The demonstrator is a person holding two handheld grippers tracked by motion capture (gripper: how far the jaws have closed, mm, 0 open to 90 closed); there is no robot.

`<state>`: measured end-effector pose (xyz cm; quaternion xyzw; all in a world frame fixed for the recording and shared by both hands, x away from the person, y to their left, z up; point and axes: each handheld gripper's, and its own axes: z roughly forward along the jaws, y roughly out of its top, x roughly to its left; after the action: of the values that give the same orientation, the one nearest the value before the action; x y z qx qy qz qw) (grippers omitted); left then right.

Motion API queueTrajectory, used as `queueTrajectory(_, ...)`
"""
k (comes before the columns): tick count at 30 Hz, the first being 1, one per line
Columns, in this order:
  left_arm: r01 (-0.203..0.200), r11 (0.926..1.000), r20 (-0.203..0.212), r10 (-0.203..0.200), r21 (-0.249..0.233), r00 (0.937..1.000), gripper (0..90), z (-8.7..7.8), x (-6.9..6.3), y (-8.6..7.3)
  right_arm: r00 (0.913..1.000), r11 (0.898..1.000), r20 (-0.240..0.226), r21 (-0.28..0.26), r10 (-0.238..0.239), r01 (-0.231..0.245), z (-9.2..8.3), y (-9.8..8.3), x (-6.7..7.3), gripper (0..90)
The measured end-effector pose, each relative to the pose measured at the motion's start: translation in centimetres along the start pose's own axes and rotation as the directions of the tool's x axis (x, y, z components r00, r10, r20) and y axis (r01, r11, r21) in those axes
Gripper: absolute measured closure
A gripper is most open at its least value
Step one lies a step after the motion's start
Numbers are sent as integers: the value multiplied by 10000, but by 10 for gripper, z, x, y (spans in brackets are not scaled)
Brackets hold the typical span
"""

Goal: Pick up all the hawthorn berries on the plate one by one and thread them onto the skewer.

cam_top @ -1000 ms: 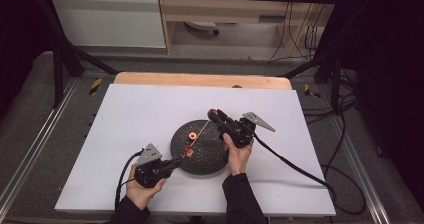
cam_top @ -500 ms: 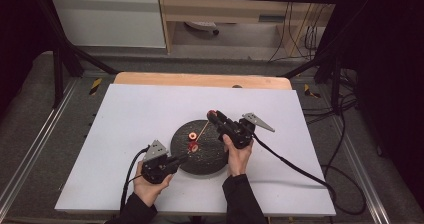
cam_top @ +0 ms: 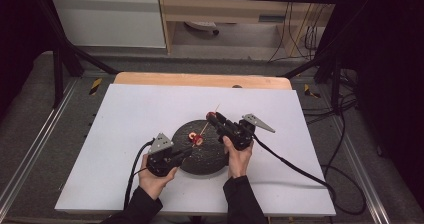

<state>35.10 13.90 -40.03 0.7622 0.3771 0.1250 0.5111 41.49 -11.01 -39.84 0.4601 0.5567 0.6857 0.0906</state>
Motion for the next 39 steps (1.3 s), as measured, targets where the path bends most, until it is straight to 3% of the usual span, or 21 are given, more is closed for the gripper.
queueTrajectory(6, -45, 10000, 14, 45, -1, 10000, 885, 5, 0, 5, 9999, 9998, -104, 123, 134, -133, -2, -2, 3, 614)
queueTrajectory(8, -85, 10000, 35, 85, 20, 10000, 885, 6, 1, 6, 10000, 9999, -32, 126, -91, 91, -2, -3, 3, 614)
queueTrajectory(34, -228, 9997, 113, 229, -51, 9997, 886, 19, 3, 15, 9996, 9976, -128, 649, -248, 256, -5, -14, 7, 611)
queueTrajectory(39, -314, 9995, 174, 314, -30, 9994, 886, 18, 3, 13, 9995, 9966, -145, 766, -285, 296, -7, -10, 8, 559)
